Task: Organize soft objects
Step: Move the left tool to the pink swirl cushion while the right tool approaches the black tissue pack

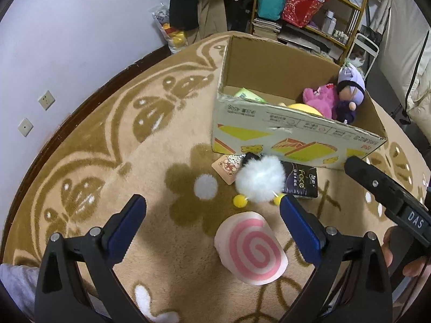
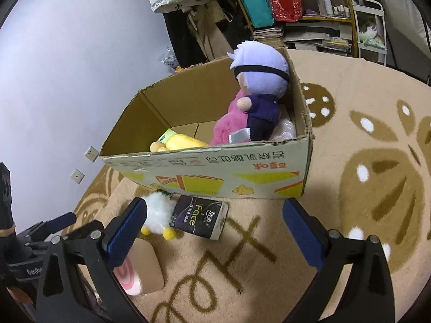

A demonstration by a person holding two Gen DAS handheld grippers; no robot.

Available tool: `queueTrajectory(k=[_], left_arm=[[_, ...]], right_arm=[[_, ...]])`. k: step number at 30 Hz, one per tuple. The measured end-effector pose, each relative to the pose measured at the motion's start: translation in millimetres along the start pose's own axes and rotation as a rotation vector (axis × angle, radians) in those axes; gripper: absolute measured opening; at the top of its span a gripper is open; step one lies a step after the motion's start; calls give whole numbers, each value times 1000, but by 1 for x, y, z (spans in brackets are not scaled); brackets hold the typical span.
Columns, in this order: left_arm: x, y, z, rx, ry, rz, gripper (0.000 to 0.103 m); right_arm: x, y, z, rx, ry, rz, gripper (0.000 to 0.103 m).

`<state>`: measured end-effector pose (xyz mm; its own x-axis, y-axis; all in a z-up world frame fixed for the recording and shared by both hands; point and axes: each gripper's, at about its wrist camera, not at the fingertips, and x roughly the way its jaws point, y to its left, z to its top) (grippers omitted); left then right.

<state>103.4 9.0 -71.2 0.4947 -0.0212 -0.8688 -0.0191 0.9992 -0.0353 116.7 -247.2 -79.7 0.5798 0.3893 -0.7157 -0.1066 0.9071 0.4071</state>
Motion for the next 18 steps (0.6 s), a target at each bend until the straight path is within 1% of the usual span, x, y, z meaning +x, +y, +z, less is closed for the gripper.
queueTrajectory(k=[8,12,18], left_arm=[[11,-5,-5,-4,54,-34,99],[19,-7,-7,-6,83,-45,99],[36,-11,-12,-16,147,-57,99]], right_arm=[[15,-3,5,38,25,14,103],[22,-1,6,30,39,12,103],[35,-1,4,32,65,15,103]])
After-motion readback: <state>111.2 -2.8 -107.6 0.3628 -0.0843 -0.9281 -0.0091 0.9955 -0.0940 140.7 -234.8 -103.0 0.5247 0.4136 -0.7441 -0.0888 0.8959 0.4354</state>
